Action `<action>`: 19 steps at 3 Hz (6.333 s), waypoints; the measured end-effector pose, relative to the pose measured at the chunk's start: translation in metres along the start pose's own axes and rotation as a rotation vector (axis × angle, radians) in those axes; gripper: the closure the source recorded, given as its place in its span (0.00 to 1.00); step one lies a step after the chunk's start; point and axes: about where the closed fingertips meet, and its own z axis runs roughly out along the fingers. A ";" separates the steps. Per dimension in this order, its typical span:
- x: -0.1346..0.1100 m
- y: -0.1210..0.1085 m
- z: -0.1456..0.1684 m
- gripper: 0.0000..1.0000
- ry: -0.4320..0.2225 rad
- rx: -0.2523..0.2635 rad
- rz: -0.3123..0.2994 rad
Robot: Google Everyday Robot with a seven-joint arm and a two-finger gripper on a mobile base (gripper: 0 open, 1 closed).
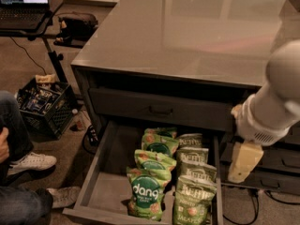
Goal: Pick green jalapeno chip bag from middle drawer and place on counter
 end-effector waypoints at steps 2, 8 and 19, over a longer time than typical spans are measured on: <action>-0.010 0.028 0.098 0.00 -0.060 -0.101 -0.011; -0.010 0.055 0.252 0.14 -0.160 -0.284 0.187; -0.008 0.046 0.217 1.00 -0.104 -0.282 0.304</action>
Offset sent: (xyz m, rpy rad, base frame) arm -0.0104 0.0478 -0.1505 0.1418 0.1339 0.0552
